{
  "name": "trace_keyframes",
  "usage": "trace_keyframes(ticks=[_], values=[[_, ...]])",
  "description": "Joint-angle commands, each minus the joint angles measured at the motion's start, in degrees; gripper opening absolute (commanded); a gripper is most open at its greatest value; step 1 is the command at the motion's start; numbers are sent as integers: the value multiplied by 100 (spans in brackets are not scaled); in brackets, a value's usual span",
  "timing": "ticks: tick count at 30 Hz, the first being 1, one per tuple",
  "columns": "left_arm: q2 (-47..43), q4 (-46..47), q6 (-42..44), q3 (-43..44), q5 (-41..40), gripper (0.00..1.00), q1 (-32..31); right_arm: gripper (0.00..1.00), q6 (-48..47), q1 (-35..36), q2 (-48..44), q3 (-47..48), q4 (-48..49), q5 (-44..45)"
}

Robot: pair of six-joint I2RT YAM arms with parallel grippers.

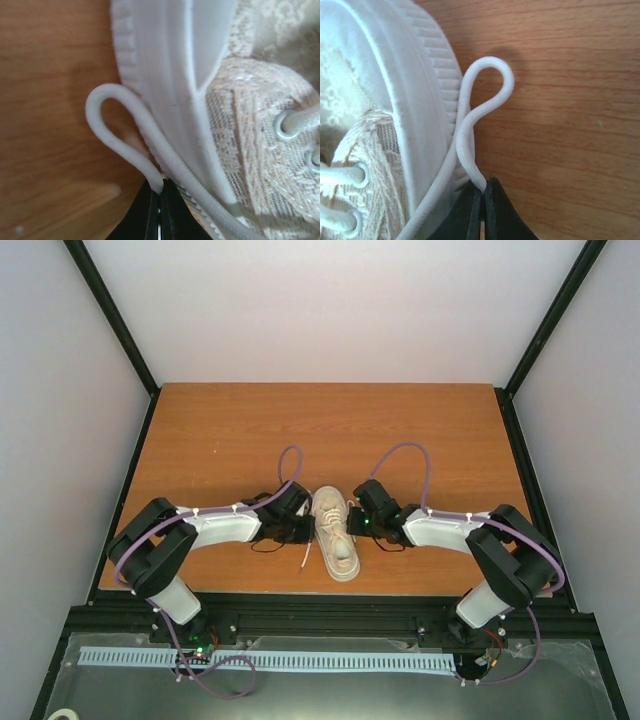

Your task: Tie the shoes

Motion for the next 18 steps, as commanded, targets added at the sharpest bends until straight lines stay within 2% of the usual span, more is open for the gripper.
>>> trace_keyframes(ticks=[1,4,7,11,18], values=[[4,541,239,313,-262,1,181,3,114,140,27,165,199,-293],[-27,570,335,221,-46,1,219,3,109,140,-30,86,86,-197],[-268,279,485,66,-277,1,222,3,97,141,-323,-58,-68,-15],[-995,-242,631,-403,-949,1,222,3,35,66,-1001,-316,-418,226],[-2163,-1554,343,-803,-790,2,222,3,-157,-400,-2196,-701,-1122,534]])
